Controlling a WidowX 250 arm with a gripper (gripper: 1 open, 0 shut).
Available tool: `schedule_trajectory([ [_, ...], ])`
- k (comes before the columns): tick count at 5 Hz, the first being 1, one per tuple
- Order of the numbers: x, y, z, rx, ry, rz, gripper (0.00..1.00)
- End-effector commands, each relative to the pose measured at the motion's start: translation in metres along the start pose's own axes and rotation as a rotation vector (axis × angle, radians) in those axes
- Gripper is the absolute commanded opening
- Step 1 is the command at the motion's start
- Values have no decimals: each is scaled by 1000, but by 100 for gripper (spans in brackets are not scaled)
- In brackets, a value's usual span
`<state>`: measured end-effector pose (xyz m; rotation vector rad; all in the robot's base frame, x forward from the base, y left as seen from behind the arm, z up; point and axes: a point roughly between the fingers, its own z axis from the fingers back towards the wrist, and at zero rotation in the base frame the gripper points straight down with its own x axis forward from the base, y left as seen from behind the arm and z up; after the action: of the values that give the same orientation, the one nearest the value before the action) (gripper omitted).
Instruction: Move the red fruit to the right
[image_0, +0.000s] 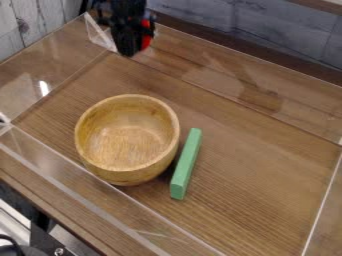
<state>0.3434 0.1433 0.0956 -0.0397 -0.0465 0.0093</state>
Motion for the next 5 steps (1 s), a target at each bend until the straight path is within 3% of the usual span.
schedule_trajectory([
  [1, 4, -22, 56, 19, -102, 11, 0],
  [2, -5, -65, 61, 0, -102, -2, 0],
  [5, -47, -184, 35, -49, -58, -93, 0],
])
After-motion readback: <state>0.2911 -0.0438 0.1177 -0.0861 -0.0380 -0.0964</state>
